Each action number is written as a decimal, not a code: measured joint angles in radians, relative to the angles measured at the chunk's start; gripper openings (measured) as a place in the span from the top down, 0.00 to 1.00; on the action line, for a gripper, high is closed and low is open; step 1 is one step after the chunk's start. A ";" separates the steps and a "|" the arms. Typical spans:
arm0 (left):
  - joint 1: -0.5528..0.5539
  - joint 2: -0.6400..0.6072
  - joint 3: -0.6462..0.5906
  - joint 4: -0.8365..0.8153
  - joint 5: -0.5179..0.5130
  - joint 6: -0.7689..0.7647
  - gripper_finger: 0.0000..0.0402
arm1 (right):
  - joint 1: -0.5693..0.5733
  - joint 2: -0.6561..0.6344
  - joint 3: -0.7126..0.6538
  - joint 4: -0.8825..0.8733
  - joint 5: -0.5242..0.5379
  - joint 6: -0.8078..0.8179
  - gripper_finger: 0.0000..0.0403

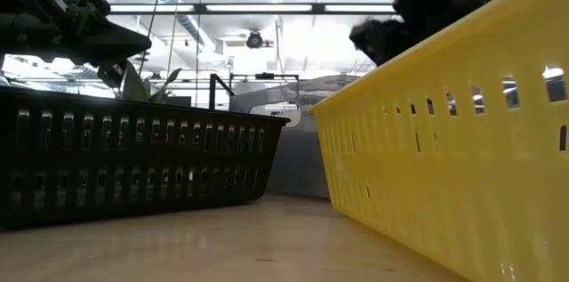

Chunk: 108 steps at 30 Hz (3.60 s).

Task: Stack baskets on shelf by color
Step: Stack the middle black transparent bin on the right black transparent bin

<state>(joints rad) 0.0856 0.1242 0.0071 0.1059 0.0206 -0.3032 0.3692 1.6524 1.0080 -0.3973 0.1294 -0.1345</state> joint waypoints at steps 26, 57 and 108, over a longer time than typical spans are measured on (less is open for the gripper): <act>0.000 0.000 0.000 0.001 0.000 0.000 0.92 | -0.049 0.000 -0.055 0.045 -0.021 0.009 0.64; 0.000 0.000 0.000 0.001 0.000 0.000 0.91 | -0.056 -0.003 -0.078 0.058 -0.071 0.003 0.99; 0.000 0.000 0.000 0.001 0.000 0.000 0.93 | -0.005 -0.303 0.139 -0.341 0.001 0.151 0.98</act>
<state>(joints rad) 0.0854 0.1238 0.0071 0.1066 0.0208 -0.3033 0.3638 1.3494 1.1470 -0.7386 0.1301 0.0164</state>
